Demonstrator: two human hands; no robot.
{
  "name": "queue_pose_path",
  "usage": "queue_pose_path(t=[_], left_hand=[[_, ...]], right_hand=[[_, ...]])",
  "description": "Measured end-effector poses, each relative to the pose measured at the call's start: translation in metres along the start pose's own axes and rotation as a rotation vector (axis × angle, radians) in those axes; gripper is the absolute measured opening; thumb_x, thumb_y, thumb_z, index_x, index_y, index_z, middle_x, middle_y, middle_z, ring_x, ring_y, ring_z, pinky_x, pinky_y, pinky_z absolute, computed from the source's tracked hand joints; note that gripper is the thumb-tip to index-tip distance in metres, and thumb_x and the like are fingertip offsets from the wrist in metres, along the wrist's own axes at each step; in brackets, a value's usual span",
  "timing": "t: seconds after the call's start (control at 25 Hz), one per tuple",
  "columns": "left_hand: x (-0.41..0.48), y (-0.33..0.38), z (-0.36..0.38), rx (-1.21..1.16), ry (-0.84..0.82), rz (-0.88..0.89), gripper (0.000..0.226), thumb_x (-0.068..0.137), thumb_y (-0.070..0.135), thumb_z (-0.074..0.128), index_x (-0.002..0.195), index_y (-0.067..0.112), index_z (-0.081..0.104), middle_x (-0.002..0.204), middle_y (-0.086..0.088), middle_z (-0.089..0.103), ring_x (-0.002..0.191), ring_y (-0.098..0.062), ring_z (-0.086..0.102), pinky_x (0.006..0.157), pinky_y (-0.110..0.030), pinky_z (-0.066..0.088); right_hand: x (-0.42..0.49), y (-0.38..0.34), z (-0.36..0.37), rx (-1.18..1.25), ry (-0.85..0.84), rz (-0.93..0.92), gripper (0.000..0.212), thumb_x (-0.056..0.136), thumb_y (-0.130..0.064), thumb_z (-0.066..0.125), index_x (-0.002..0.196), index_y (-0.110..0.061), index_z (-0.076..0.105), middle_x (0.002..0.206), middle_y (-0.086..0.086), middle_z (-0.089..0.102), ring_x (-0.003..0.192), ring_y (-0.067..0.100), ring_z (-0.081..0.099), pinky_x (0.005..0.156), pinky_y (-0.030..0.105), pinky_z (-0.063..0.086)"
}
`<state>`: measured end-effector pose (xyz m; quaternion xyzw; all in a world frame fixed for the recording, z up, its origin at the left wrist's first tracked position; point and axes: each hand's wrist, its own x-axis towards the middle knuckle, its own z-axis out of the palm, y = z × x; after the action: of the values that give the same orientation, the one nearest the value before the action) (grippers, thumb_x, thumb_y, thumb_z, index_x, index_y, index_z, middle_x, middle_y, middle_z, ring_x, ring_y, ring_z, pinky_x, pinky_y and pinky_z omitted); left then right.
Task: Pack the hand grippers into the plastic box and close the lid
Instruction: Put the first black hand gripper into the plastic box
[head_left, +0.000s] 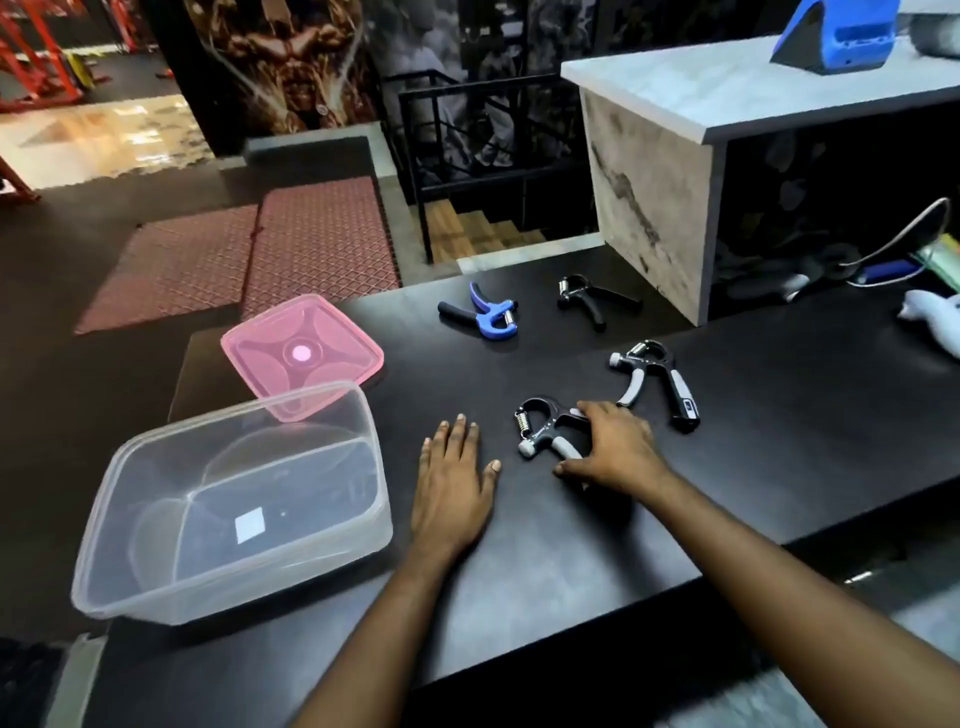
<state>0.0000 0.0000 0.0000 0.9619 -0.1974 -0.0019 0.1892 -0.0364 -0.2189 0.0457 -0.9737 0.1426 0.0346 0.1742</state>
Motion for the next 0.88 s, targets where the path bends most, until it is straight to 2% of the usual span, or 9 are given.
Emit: queue_pose_path(t=[0.32,0.52,0.68,0.88], left_hand=[[-0.003,0.006,0.001,0.056,0.053,-0.037,0.061,0.095,0.049,0.035,0.150,0.020,0.034,0.161,0.001,0.025,0.150,-0.017,0.017,0.123,-0.038,0.012],[0.002,0.013,-0.011,-0.076,0.027,-0.103,0.057,0.094,0.038,0.048,0.146,0.017,0.040,0.156,-0.002,0.036,0.147,-0.017,0.026,0.121,-0.033,0.016],[0.009,0.028,-0.055,-0.178,0.140,-0.124,0.049,0.095,0.027,0.050,0.143,0.014,0.044,0.147,-0.003,0.047,0.140,-0.017,0.036,0.116,-0.026,0.023],[0.005,0.013,-0.131,-0.144,0.276,-0.088,0.043,0.095,0.026,0.050,0.137,0.018,0.050,0.139,-0.001,0.054,0.131,-0.017,0.046,0.110,-0.030,0.035]], right_hand=[[0.010,0.010,0.010,0.038,0.185,-0.030,0.074,0.054,-0.061,0.073,0.117,-0.023,0.061,0.113,0.000,0.060,0.112,0.025,0.054,0.091,0.039,0.041],[0.017,0.014,0.012,0.104,0.246,-0.028,0.070,0.055,-0.059,0.072,0.113,-0.022,0.064,0.107,0.001,0.064,0.108,0.026,0.055,0.088,0.039,0.039],[0.028,-0.006,-0.006,0.171,0.270,-0.075,0.069,0.055,-0.059,0.076,0.112,-0.022,0.065,0.107,0.001,0.065,0.107,0.026,0.056,0.090,0.040,0.039],[0.029,-0.070,-0.037,0.262,0.298,-0.188,0.071,0.052,-0.060,0.080,0.111,-0.023,0.065,0.110,-0.002,0.065,0.110,0.023,0.054,0.089,0.038,0.036]])
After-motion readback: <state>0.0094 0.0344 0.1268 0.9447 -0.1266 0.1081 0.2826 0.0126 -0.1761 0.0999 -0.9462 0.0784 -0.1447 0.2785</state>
